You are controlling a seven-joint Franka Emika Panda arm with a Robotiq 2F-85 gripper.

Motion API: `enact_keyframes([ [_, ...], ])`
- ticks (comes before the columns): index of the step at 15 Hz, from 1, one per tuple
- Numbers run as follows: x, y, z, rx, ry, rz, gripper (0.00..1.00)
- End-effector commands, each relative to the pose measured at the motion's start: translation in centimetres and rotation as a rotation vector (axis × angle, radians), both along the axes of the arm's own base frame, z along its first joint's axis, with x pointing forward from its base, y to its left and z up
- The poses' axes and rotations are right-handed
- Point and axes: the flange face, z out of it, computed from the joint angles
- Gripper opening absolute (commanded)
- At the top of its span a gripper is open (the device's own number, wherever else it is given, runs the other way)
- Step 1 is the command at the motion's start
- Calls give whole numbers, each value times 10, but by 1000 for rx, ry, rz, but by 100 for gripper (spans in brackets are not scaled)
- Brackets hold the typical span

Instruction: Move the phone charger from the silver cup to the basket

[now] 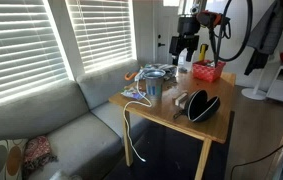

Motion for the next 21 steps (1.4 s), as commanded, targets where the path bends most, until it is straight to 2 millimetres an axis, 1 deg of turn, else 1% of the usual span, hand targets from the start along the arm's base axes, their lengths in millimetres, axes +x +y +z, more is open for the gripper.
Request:
enact_keyframes([
  [1,0,0,1,0,1,0,100],
  [8,0,0,1,0,1,0,100],
  [9,1,3,2,-5,-22,49,100],
  [10,2,9,6,-20,-42,154,100],
  [15,10,25,14,-72,-63,415,100],
  [18,25,26,21,-100,-109,568,100],
  [21,38,35,25,-102,-167,722,100],
])
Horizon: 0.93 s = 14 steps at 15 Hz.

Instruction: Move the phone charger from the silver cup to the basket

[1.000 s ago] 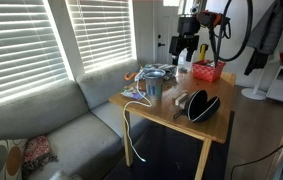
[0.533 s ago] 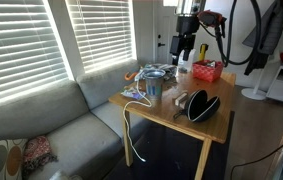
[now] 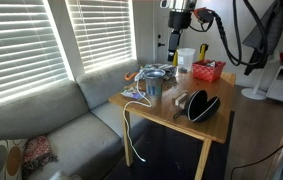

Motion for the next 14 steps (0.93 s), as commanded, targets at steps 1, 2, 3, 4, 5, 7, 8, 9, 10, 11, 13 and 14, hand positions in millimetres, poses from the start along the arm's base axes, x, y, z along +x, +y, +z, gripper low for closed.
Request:
enact_keyframes([
  [1,20,13,4,-6,-52,192,100],
  [2,23,17,3,-1,-67,244,100],
  [3,27,21,1,20,-81,293,100],
  [4,29,25,-2,42,-91,339,100],
  [5,21,18,-2,7,-73,256,100],
  [7,23,20,-6,8,-69,265,100],
  [8,23,19,-6,8,-69,264,100],
  [9,23,19,-6,8,-70,264,100],
  [10,23,19,-6,8,-70,264,100],
  [11,25,20,-11,14,-54,307,100],
  [13,27,22,-16,17,-55,364,100],
  [14,28,23,-18,14,-54,387,100],
])
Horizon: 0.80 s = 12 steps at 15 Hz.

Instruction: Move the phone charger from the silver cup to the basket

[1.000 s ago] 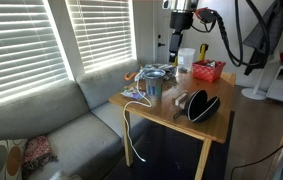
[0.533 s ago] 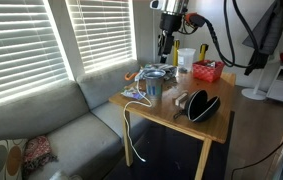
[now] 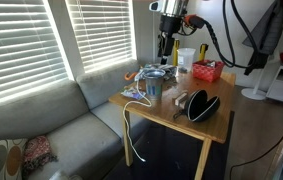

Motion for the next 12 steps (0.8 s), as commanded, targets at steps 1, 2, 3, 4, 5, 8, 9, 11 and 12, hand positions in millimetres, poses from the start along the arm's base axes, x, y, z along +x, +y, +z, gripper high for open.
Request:
enact_keyframes([
  [1,6,4,-9,2,11,89,100],
  [2,6,5,-11,3,13,109,100],
  [3,8,6,-12,8,17,127,100],
  [4,8,7,-14,13,22,144,98],
  [5,9,9,-15,18,20,157,82],
  [8,13,12,-17,22,6,172,67],
  [9,14,14,-18,23,1,173,66],
  [11,17,16,-21,30,-13,178,45],
  [12,18,18,-22,44,-13,189,43],
])
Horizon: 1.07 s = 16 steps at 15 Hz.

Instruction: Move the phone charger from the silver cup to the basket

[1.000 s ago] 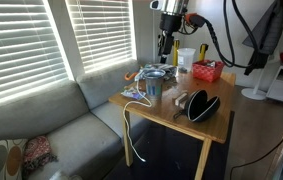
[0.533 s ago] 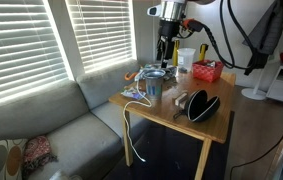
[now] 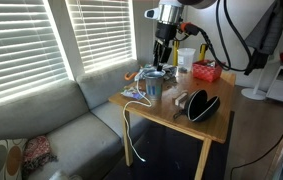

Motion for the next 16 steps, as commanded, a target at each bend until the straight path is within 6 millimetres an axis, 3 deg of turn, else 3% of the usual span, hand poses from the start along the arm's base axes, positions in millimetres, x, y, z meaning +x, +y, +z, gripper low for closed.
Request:
enact_keyframes([
  [1,9,10,-2,59,-10,43,47],
  [3,12,12,-7,86,-8,53,41],
  [4,14,13,-10,95,-3,57,46],
  [10,22,13,-21,125,22,65,36],
  [16,29,11,-31,128,37,58,36],
])
